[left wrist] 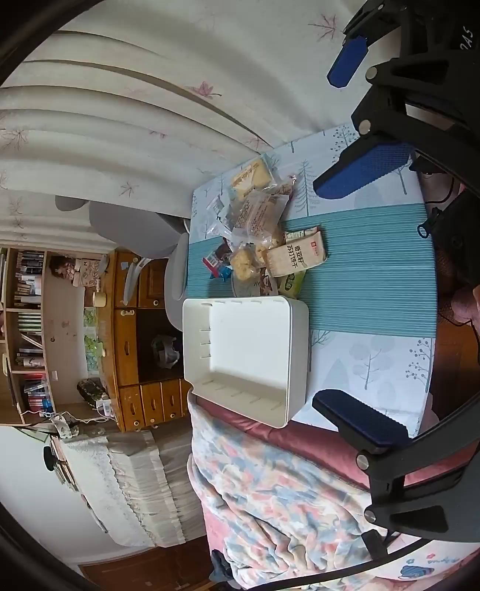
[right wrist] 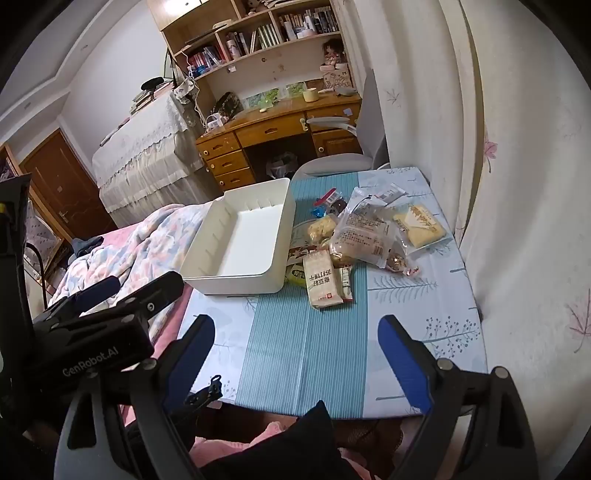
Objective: Organize snacks
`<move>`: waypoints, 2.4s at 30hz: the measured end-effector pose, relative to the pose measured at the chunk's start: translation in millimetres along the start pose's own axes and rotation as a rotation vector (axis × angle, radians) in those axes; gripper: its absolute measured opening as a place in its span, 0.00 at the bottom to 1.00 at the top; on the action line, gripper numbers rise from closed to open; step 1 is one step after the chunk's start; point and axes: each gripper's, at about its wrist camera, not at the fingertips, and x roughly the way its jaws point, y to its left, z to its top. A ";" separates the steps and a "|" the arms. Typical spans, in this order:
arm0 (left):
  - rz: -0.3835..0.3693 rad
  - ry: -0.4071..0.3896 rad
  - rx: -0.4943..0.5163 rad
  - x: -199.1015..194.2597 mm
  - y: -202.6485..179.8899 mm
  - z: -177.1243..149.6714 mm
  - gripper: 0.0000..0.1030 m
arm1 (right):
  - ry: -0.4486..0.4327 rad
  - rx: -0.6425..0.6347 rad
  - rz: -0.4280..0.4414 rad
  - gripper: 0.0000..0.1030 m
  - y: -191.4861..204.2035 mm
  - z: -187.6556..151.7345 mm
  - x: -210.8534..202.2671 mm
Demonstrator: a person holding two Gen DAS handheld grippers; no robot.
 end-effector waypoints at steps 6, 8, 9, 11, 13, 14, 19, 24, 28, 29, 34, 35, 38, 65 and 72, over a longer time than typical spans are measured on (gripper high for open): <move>-0.008 0.002 -0.004 0.1 0.8 -0.6 1.00 | 0.003 0.005 0.002 0.88 1.8 -0.8 0.4; -0.014 0.002 -0.008 -0.8 -2.0 -2.1 1.00 | 0.002 0.000 -0.002 0.88 3.4 -1.8 -0.5; -0.015 0.003 -0.010 -1.6 -2.7 -4.8 1.00 | 0.006 0.003 0.000 0.88 2.7 -2.0 1.5; -0.018 0.011 -0.011 -0.1 -6.0 -7.8 1.00 | 0.014 0.007 0.004 0.88 2.3 -1.6 1.3; -0.019 0.019 -0.011 4.5 -0.5 -4.5 1.00 | 0.021 0.009 0.007 0.88 1.7 -1.1 0.6; -0.018 0.023 -0.012 5.6 -0.6 -5.2 0.99 | 0.020 0.008 0.007 0.88 3.3 -3.6 1.6; -0.047 0.040 -0.031 12.0 14.2 -3.8 0.98 | 0.042 0.001 0.008 0.88 8.2 -1.0 11.9; -0.051 0.045 -0.040 14.9 23.5 -2.0 0.98 | 0.044 -0.015 0.003 0.88 16.5 2.9 15.7; -0.069 0.056 -0.042 20.9 30.3 0.5 0.98 | 0.040 -0.017 0.002 0.88 20.4 4.4 20.5; -0.078 0.060 -0.044 22.4 32.2 1.0 0.98 | 0.038 -0.017 0.002 0.88 21.2 4.4 22.0; -0.096 0.080 -0.026 29.0 42.9 3.6 0.98 | 0.021 -0.019 -0.020 0.88 31.5 5.0 28.5; -0.094 0.085 -0.018 30.8 44.2 4.3 0.98 | 0.017 -0.018 -0.026 0.88 33.4 4.8 29.6; -0.092 0.097 0.004 36.3 47.3 4.6 0.98 | 0.001 -0.016 -0.051 0.88 38.8 1.7 32.7; -0.135 0.322 0.034 133.3 5.4 25.0 0.99 | -0.053 -0.129 -0.200 0.88 1.0 30.8 62.7; -0.090 0.372 -0.044 175.3 -18.3 35.7 0.99 | -0.045 -0.268 -0.144 0.88 -29.0 64.3 90.9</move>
